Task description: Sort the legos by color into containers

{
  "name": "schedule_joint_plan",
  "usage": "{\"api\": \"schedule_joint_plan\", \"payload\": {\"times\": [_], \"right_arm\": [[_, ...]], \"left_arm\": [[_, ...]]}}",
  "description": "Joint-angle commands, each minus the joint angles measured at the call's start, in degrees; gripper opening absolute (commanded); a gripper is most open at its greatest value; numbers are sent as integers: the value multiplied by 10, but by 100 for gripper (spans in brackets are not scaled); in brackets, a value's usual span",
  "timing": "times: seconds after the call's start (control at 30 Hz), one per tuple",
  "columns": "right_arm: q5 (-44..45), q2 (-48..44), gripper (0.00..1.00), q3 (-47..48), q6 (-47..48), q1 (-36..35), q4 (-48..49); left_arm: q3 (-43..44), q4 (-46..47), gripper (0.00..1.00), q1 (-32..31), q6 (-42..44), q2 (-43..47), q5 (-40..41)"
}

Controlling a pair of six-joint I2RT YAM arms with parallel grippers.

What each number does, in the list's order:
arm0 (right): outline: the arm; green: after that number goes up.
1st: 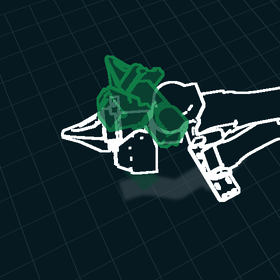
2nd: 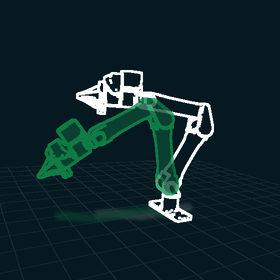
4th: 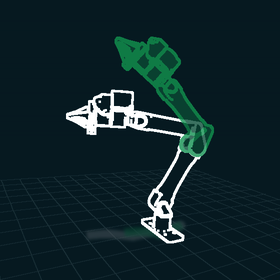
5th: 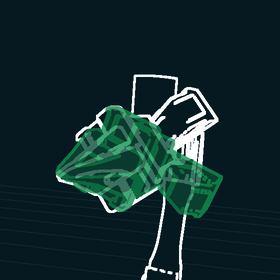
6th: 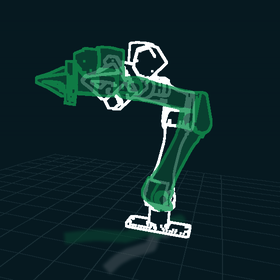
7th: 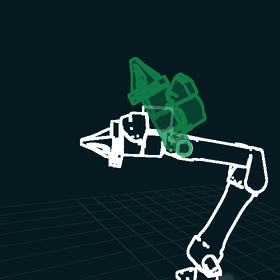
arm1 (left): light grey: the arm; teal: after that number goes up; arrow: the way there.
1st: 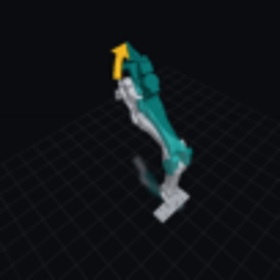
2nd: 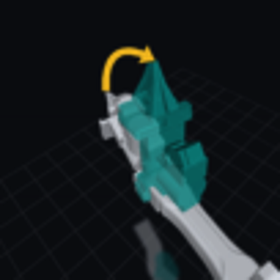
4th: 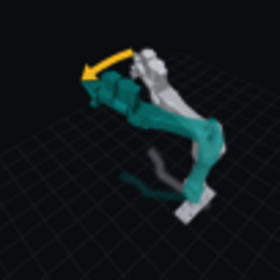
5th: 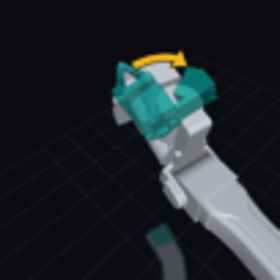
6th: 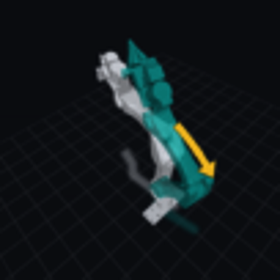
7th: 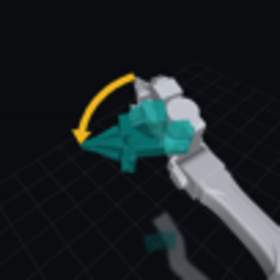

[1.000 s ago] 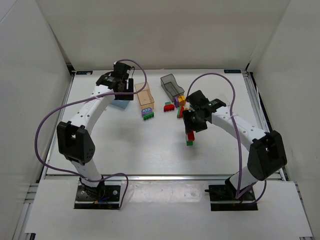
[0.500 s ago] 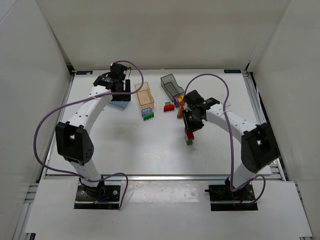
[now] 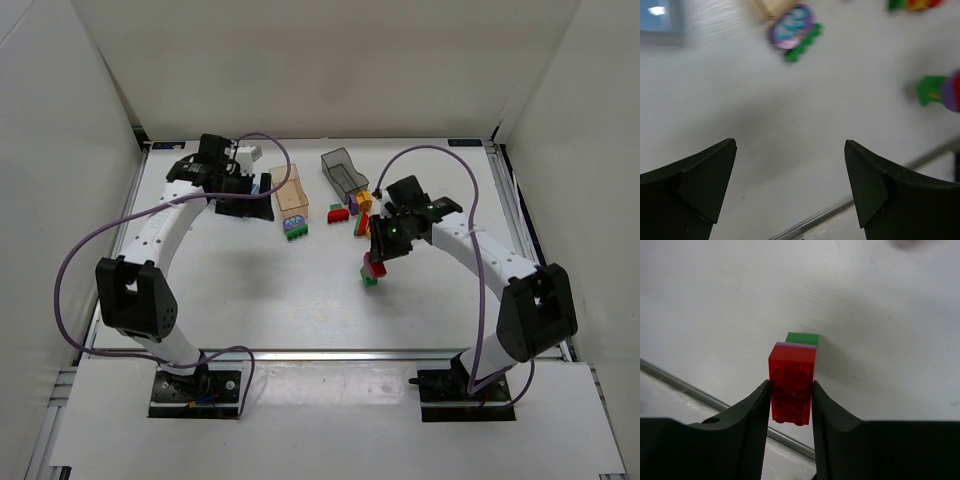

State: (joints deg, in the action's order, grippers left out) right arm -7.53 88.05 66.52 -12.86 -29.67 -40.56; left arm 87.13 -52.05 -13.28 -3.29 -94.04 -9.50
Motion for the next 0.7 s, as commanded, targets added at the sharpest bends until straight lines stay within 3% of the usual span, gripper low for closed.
{"api": "schedule_joint_plan", "payload": {"times": [0.0,0.07,0.33,0.43,0.53,0.67], "right_arm": [[-118,-54,0,9,14,22,72],[-185,-59,0,19,11,40,107],[-391,-39,0,66,-69,83,204],[-458,-29,0,91,-109,86,232],[-486,-22,0,106,-127,87,250],[-518,-17,0,102,-148,85,269]], "left_arm": [[-16,15,99,24,65,42,-347],[-20,10,100,25,80,20,-474],[8,10,99,17,71,-100,-734],[16,9,98,8,109,-112,-733],[18,10,97,4,137,-109,-711],[26,10,94,3,152,-117,-740]]}}
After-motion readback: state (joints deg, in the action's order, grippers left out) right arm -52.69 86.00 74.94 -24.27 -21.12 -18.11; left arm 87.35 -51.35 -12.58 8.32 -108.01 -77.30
